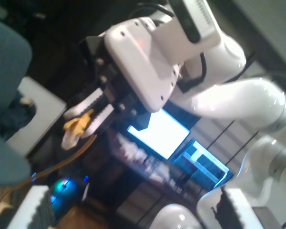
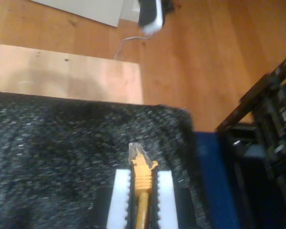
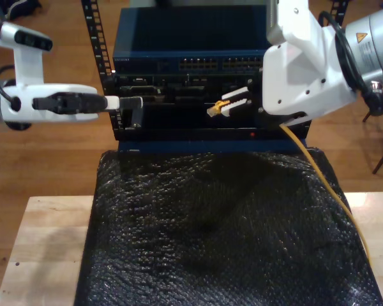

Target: Grab the cable and plug it in

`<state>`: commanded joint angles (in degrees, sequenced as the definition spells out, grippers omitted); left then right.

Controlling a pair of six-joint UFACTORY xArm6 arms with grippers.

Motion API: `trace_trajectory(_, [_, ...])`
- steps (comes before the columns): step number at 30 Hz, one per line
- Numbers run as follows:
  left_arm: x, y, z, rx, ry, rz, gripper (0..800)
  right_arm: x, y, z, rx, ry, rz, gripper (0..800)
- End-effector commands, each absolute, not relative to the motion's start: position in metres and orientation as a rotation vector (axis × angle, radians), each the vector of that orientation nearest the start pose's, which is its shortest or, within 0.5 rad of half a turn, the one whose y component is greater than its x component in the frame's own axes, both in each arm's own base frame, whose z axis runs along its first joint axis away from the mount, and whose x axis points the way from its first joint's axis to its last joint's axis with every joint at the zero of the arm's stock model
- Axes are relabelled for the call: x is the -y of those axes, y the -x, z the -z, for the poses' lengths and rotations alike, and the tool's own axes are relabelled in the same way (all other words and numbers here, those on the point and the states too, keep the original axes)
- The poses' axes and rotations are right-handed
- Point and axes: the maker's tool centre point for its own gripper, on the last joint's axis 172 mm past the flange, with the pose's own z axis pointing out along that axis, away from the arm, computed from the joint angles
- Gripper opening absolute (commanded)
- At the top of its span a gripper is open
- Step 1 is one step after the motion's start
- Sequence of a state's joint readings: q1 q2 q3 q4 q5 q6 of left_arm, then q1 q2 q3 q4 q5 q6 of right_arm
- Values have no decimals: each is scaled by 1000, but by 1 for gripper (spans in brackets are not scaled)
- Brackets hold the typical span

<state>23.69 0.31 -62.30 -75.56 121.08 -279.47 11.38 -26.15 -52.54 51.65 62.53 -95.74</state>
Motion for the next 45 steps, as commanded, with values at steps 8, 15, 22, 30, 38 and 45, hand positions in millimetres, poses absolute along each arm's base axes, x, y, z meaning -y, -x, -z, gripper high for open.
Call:
trace_trajectory(8, [106,-383,-405,896,-1545,-492,798,-223,-403,-359,1726,1885,893,0])
trace_trajectory(15, [79,-367,-374,1071,-1697,-404,798,-215,-405,-332,1726,1938,795,0])
trace_trajectory(22, [43,-346,-340,1331,-1769,-353,797,-205,-404,-316,1732,1992,717,0])
trace_trajectory(30, [-18,-307,-308,1590,-1831,-132,798,-204,-403,-306,1726,2001,681,0])
trace_trajectory(38, [-83,-241,-285,1788,-1816,181,798,-202,-403,-292,1728,2009,635,0])
trace_trajectory(45, [-135,-203,-254,1828,-1758,73,798,-201,-405,-288,1721,2013,625,0])
